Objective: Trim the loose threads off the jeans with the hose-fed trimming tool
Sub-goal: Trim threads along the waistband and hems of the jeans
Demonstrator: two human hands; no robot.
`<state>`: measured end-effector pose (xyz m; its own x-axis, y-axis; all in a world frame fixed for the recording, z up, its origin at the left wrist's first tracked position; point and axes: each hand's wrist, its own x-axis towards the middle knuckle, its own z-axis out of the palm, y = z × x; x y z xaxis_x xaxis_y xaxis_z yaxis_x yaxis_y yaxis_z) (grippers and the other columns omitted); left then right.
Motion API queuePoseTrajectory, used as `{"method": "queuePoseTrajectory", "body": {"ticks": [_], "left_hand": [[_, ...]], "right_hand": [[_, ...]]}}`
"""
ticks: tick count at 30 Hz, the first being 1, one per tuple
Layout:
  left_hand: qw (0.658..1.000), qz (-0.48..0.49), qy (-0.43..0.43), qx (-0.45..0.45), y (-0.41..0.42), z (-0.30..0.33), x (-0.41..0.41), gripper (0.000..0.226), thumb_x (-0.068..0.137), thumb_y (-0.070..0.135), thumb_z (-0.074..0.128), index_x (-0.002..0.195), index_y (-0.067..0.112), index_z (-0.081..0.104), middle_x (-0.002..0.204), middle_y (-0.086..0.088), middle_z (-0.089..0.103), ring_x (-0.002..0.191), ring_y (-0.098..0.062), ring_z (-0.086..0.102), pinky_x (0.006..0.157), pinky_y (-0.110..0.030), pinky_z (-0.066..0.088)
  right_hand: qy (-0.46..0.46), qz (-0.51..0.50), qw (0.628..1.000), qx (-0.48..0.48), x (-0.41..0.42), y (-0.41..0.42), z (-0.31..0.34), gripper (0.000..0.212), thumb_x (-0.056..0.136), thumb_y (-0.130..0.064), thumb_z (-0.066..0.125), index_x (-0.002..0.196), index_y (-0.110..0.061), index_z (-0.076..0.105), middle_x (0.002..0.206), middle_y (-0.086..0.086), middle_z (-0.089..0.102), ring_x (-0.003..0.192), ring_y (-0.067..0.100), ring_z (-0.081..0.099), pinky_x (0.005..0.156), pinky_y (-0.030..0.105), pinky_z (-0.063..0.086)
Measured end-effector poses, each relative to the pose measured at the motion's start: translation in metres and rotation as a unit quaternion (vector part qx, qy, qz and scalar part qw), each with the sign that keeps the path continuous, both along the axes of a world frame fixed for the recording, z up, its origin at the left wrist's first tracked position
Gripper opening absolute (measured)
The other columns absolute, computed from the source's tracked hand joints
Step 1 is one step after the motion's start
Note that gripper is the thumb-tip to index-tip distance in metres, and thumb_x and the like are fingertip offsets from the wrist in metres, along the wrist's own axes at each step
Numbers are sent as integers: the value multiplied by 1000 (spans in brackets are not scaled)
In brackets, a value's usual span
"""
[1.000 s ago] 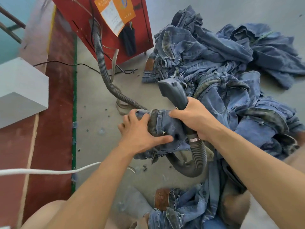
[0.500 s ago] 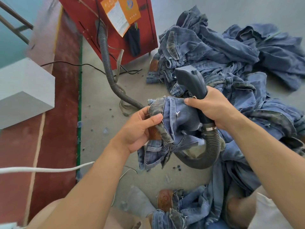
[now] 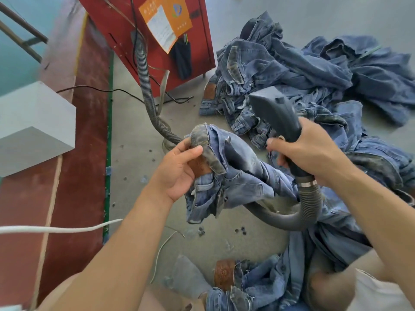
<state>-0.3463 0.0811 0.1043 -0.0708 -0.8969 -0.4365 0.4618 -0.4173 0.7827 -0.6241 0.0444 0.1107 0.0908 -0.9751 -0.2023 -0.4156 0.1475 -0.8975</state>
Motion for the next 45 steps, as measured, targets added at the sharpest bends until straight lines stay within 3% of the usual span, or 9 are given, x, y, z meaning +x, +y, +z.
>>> {"method": "queuePoseTrajectory", "body": {"ticks": [8, 14, 17, 21, 27, 30, 36, 41, 45], "left_hand": [[970, 153, 183, 43, -17, 21, -15, 35, 103, 1, 46, 136, 2, 56, 147, -22, 54, 135, -35, 56, 117, -49, 41], [949, 188, 251, -14, -24, 40, -32, 59, 82, -12, 58, 139, 2, 45, 132, -25, 60, 128, -40, 60, 114, -51, 44], [987, 158, -21, -26, -29, 39, -23, 62, 92, 22, 66, 144, 27, 34, 137, -18, 56, 121, -37, 63, 105, -60, 50], [915, -76, -390, 73, 2, 13, -41, 96, 67, 93, 55, 140, 47, 17, 144, -8, 49, 122, -30, 55, 107, -49, 42], [850, -19, -514, -115, 37, -2, -74, 94, 59, 99, 59, 134, 55, 23, 130, 9, 57, 107, -7, 60, 79, -17, 43], [766, -27, -626, -146, 46, -5, -78, 106, 63, 70, 84, 142, 44, 18, 137, 1, 48, 112, -14, 54, 83, -31, 50], [812, -133, -532, -199, 21, 0, -41, 73, 93, 19, 75, 147, 43, 32, 108, 10, 71, 94, -11, 72, 86, -37, 58], [959, -198, -179, -97, 18, 13, -25, 48, 104, -2, 51, 143, 26, 45, 133, -9, 68, 121, -26, 67, 97, -44, 58], [983, -180, -24, -29, 19, 11, -25, 47, 104, -2, 43, 147, 17, 43, 138, -22, 62, 118, -35, 63, 97, -48, 58]], "right_hand": [[-68, -2, 996, 53, 41, 31, -49, 50, 81, -24, 89, 115, -22, 52, 109, -10, 75, 103, 7, 71, 92, 44, 58], [-49, -107, 993, 0, 65, 28, -61, 49, 75, -27, 88, 105, -27, 48, 95, -13, 64, 86, -1, 62, 65, 15, 46], [-71, -148, 986, -9, 58, 22, -50, 45, 78, -31, 86, 108, -24, 53, 97, -8, 66, 89, 7, 65, 70, 23, 52], [-53, -196, 979, 17, 44, 9, -29, 52, 78, -38, 86, 116, -15, 58, 97, 0, 70, 86, 15, 70, 76, 44, 61], [-11, -204, 978, 37, 44, -4, -15, 53, 70, -40, 84, 109, -9, 66, 94, 5, 74, 87, 23, 73, 77, 43, 62], [-10, -180, 982, 55, 50, -1, -13, 51, 73, -36, 86, 109, -8, 65, 93, 8, 74, 85, 24, 73, 77, 48, 63], [-41, -146, 985, 83, 41, -7, -12, 50, 73, -32, 90, 108, -8, 64, 98, 13, 75, 90, 29, 75, 79, 55, 63], [-104, -127, 982, 92, 25, -16, -13, 35, 74, -25, 94, 98, -14, 71, 81, -1, 77, 81, 21, 77, 66, 35, 62], [-57, -93, 992, 70, 24, -15, -16, 38, 80, -30, 90, 106, -13, 68, 88, -1, 74, 81, 18, 72, 69, 33, 57]]}}
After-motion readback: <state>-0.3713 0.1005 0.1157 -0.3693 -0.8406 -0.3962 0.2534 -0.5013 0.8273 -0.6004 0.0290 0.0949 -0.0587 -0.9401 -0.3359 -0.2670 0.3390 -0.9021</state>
